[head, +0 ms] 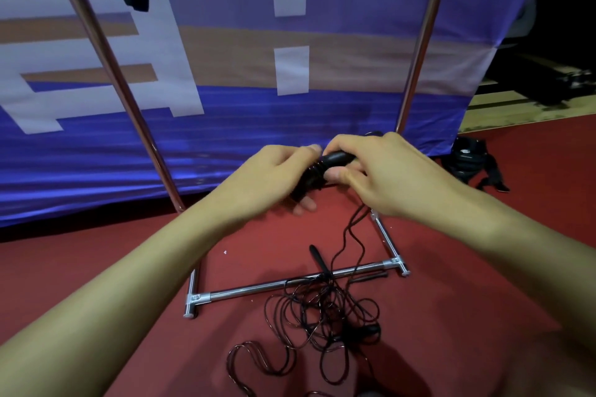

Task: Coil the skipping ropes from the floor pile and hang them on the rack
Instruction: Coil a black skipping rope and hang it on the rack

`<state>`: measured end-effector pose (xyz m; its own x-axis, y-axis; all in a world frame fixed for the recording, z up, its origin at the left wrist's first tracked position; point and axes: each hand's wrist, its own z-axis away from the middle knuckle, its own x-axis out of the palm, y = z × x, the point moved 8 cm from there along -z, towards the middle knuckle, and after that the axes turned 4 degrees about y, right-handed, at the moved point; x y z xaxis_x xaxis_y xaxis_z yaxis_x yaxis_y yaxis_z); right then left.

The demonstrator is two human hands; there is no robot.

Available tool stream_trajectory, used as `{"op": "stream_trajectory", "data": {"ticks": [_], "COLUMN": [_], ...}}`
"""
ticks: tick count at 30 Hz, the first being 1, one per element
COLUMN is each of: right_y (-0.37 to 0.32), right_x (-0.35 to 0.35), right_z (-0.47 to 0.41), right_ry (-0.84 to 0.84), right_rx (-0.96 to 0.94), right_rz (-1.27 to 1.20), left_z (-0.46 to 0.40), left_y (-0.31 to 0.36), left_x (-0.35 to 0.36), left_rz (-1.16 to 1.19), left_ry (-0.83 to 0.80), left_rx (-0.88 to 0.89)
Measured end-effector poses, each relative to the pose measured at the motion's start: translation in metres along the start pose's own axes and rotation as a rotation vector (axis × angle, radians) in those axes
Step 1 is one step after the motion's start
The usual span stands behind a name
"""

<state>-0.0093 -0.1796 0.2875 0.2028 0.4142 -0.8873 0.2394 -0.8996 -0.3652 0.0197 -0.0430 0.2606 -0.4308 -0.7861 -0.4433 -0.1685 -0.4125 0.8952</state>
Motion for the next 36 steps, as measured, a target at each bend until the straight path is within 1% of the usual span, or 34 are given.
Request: {"op": "stream_trajectory", "data": {"ticks": [4, 5, 7, 9, 11, 13, 16, 17, 19, 22, 25, 28, 34, 36], "right_y": [-0.011, -0.013, -0.015, -0.013, -0.012, -0.013, -0.012, -0.008, -0.001, -0.003, -0.003, 0.005, 0.017, 0.018], "right_x": [0.004, 0.006, 0.009, 0.007, 0.003, 0.002, 0.006, 0.009, 0.019, 0.035, 0.044, 0.049, 0.045, 0.043], "right_z": [0.004, 0.006, 0.007, 0.006, 0.004, 0.004, 0.002, 0.001, 0.0, 0.005, 0.012, 0.012, 0.006, 0.007], "right_ry": [-0.064, -0.083, -0.087, -0.033, 0.051, 0.111, 0.143, 0.114, -0.021, -0.305, -0.462, -0.523, -0.51, -0.515], "right_rx": [-0.086, -0.099, -0.095, -0.073, -0.07, -0.06, -0.022, 0.01, 0.032, -0.102, -0.151, -0.168, -0.197, -0.217], "right_rz": [0.05, 0.047, 0.019, -0.054, -0.129, -0.23, -0.353, -0.357, -0.293, -0.183, -0.215, -0.265, -0.286, -0.297], "left_z": [0.003, 0.003, 0.004, 0.003, 0.001, -0.001, -0.001, 0.0, 0.001, 0.003, 0.004, 0.004, 0.002, 0.001], "left_y": [-0.003, -0.005, -0.009, -0.012, -0.011, -0.01, -0.009, -0.008, -0.01, -0.015, -0.013, -0.013, -0.015, -0.015], "left_x": [0.01, 0.013, 0.017, 0.016, 0.013, 0.009, 0.002, 0.002, 0.001, 0.002, 0.001, 0.0, 0.009, 0.009], "left_rz": [-0.142, -0.151, -0.075, -0.005, 0.037, 0.133, 0.301, 0.338, 0.4, 0.438, 0.445, 0.467, 0.611, 0.636], "left_ry": [-0.114, -0.14, -0.174, -0.149, -0.091, -0.035, -0.003, -0.014, -0.056, -0.109, -0.157, -0.178, -0.303, -0.317], "left_rx": [0.029, 0.038, 0.02, 0.005, 0.037, 0.068, 0.034, 0.024, 0.008, -0.01, 0.006, 0.017, 0.02, 0.027]}}
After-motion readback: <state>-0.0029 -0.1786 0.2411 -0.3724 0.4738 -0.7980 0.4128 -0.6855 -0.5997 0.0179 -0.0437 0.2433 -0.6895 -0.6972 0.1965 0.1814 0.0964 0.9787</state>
